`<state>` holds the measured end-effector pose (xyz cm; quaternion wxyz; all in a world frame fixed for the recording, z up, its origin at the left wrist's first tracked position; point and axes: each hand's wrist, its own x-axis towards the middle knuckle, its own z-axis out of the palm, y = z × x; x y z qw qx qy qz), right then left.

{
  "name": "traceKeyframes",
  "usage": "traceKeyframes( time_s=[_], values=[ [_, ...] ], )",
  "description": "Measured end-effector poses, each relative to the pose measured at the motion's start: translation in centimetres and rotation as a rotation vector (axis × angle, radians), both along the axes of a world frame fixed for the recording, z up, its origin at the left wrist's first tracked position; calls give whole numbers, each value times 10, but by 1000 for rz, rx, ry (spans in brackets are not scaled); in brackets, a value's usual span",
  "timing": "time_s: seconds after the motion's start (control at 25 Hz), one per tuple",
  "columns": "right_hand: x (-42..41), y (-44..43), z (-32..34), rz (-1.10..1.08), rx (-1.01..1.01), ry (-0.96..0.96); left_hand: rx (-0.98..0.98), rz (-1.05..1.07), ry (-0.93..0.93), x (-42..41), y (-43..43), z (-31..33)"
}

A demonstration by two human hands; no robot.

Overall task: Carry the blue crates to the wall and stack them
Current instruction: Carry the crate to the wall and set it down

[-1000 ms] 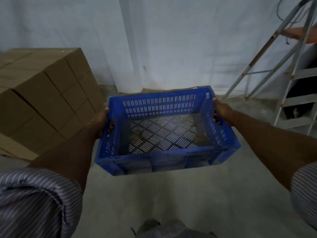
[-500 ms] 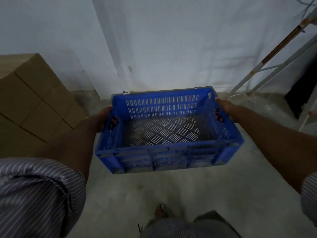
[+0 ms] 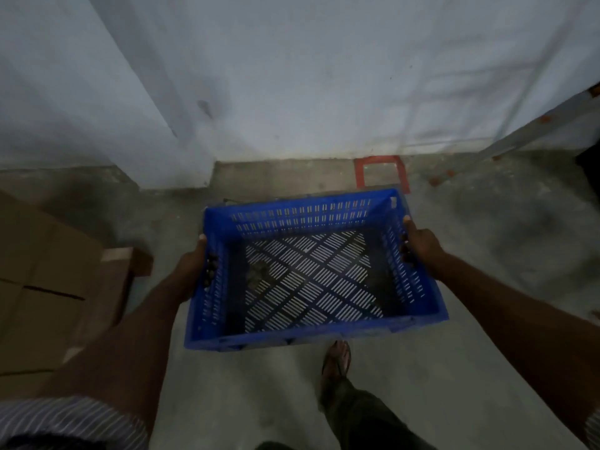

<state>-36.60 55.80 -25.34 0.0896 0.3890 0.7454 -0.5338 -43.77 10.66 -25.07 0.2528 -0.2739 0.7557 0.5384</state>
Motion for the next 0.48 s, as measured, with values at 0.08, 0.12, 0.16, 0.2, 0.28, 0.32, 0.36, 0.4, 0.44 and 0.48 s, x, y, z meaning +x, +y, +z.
traceKeyframes(
  time_s=[0.08, 0.12, 0.16, 0.2, 0.28, 0.32, 0.36, 0.4, 0.44, 0.48],
  values=[
    [-45, 2, -58, -2, 7, -41, -18, 11, -33, -43, 5, -52],
    [-66, 2, -89, 5, 26, -59, -24, 11, -51, -64, 6, -81],
    [-85, 1, -120, 14, 58, -74, -37, 7, -56, -84, 5, -114],
    [-107, 1, -158, 26, 95, -81, -31, 15, -62, -107, 4, -153],
    [-142, -1, -227, 35, 132, -84, -23, 21, -71, -144, 2, -228],
    [-161, -3, -260, 36, 138, -77, -30, 10, -64, -165, 0, -264],
    [-178, -3, -293, 39, 148, -73, -45, 4, -59, -184, -2, -298],
    [-198, -3, -329, 35, 156, -68, -47, -1, -49, -205, -2, -337],
    [-217, -1, -359, 29, 162, -60, -58, -12, -40, -225, -3, -369],
    [-235, 0, -385, 22, 164, -57, -69, -29, -26, -245, -4, -398]
  ],
)
